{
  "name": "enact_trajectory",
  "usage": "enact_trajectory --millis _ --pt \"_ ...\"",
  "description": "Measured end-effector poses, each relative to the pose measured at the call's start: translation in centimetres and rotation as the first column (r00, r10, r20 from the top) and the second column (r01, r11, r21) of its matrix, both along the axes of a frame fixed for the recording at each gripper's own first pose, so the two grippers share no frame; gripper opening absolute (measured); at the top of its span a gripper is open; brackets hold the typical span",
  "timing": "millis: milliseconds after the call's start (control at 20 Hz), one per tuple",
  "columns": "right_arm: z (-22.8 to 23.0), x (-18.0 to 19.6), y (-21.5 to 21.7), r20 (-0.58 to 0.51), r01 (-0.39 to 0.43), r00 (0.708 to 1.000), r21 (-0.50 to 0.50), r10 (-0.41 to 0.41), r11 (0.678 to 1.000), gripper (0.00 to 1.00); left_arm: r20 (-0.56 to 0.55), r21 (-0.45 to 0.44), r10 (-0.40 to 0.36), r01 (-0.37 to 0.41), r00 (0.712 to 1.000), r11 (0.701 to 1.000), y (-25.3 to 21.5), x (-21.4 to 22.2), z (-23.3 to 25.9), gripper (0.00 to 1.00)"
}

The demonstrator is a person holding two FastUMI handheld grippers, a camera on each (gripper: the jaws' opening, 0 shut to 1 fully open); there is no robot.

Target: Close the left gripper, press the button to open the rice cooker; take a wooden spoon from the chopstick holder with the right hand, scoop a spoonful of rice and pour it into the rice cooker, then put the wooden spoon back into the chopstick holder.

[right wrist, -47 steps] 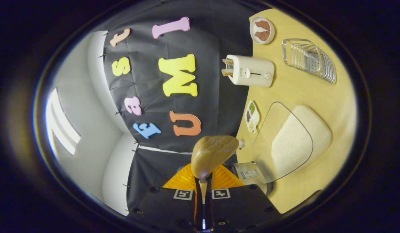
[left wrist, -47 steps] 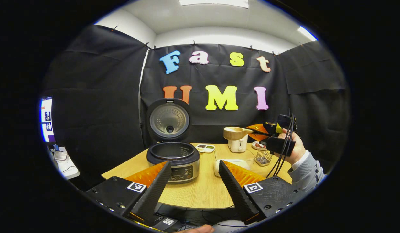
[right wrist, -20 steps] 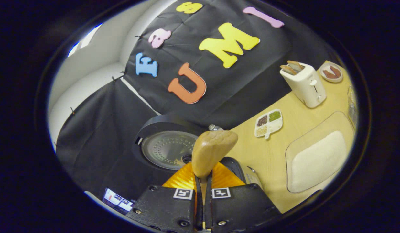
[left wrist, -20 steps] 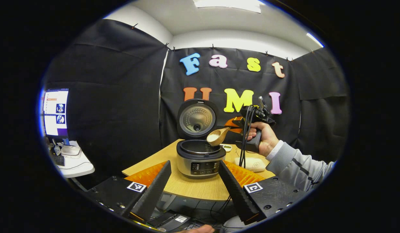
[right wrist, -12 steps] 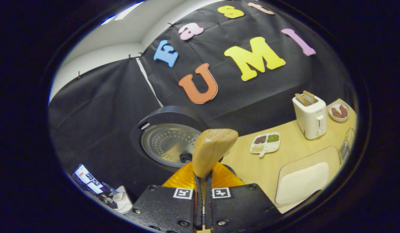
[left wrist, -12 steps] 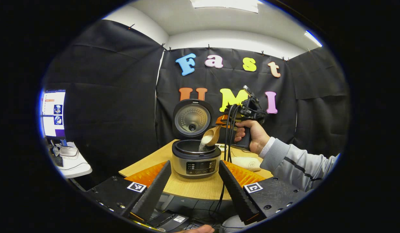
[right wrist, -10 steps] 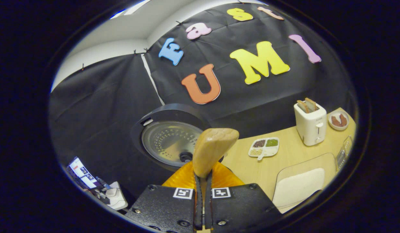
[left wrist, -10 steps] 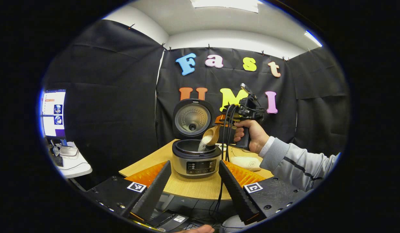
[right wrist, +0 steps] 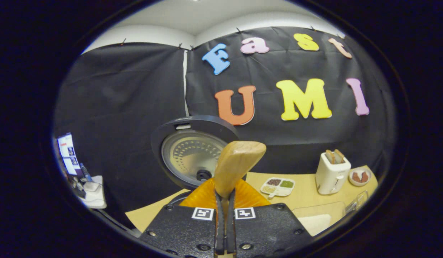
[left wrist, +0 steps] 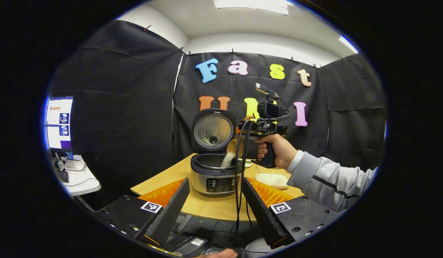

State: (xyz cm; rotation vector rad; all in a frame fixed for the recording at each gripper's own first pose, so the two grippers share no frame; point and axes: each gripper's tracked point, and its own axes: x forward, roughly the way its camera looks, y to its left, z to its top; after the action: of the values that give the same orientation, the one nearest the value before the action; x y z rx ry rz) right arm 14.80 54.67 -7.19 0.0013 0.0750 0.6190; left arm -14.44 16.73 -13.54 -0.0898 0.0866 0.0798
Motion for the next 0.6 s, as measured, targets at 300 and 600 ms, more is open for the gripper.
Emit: enact_trajectory --millis 300,600 --pt "0.2 -1.4 1.6 0.19 0.017 0.982 -0.18 0.018 0.984 0.08 0.001 -0.004 -0.005 0.005 1.0 1.0 -0.3 0.0 0.3 0.94" --pt "-0.6 -2.6 2.6 0.263 0.002 0.961 -0.31 0.084 0.951 0.08 0.002 -0.004 -0.017 0.017 1.0 1.0 -1.4 0.1 0.0 0.94"
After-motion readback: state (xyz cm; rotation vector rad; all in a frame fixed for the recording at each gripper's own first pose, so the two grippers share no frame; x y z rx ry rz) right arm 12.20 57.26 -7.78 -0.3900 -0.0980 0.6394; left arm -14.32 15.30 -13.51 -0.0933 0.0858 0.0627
